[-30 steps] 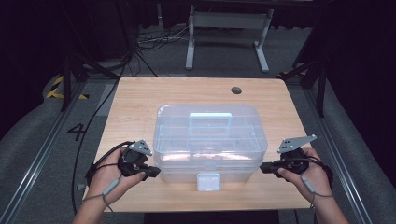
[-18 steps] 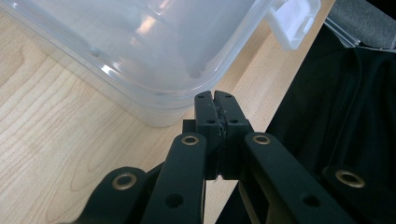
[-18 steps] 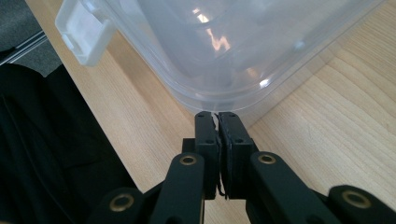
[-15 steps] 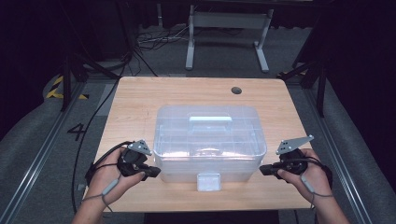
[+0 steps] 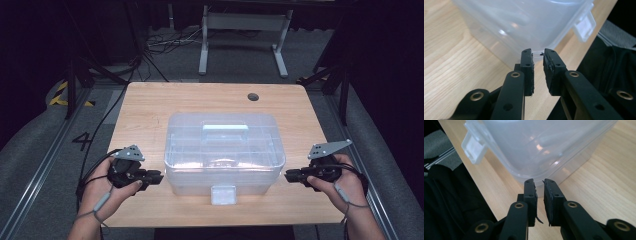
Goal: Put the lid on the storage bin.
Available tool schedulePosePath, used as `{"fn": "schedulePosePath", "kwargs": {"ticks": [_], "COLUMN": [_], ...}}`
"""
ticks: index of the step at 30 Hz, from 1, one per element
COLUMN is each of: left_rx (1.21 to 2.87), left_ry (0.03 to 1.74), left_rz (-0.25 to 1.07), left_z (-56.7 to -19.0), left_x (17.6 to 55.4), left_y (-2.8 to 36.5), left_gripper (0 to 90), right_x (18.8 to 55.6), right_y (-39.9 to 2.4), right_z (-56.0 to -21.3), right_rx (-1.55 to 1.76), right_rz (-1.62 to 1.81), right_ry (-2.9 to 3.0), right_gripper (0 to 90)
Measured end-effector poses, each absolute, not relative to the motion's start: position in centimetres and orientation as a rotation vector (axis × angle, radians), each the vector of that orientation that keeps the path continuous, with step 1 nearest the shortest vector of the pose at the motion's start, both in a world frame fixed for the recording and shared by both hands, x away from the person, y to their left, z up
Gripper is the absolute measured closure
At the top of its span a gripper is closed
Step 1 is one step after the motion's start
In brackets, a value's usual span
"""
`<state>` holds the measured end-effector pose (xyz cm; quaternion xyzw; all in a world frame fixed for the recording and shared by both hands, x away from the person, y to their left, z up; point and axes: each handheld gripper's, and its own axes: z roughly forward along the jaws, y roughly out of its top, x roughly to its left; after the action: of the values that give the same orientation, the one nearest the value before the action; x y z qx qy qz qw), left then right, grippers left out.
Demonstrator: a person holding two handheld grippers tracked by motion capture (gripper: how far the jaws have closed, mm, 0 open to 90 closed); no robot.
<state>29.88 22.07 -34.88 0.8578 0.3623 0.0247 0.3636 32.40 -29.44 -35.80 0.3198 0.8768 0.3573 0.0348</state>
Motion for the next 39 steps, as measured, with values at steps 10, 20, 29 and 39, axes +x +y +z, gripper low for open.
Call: {"fn": "schedulePosePath", "kwargs": {"ticks": [10, 20, 29, 39], "left_rx": [2.124, 2.061, 2.036, 2.045], "left_ry": [1.008, 1.073, 1.156, 1.27], "left_rz": [0.185, 0.274, 0.337, 0.335], "left_z": [-35.4, -36.6, -38.3, -40.4], "left_x": [29.9, 30.9, 32.3, 33.9], "left_y": [24.1, 26.2, 27.6, 27.8], "left_gripper": [62.1, 53.4, 41.2, 38.3], "right_x": [33.9, 35.5, 36.8, 38.0], "right_y": [-31.4, -33.9, -36.1, -36.8], "right_z": [-35.5, -36.5, -38.3, -40.7], "right_rx": [1.031, 1.109, 1.19, 1.232], "right_rz": [1.193, 1.223, 1.157, 1.057], "right_ry": [2.546, 2.435, 2.351, 2.341], "right_gripper": [63.5, 51.7, 42.5, 37.9]}}
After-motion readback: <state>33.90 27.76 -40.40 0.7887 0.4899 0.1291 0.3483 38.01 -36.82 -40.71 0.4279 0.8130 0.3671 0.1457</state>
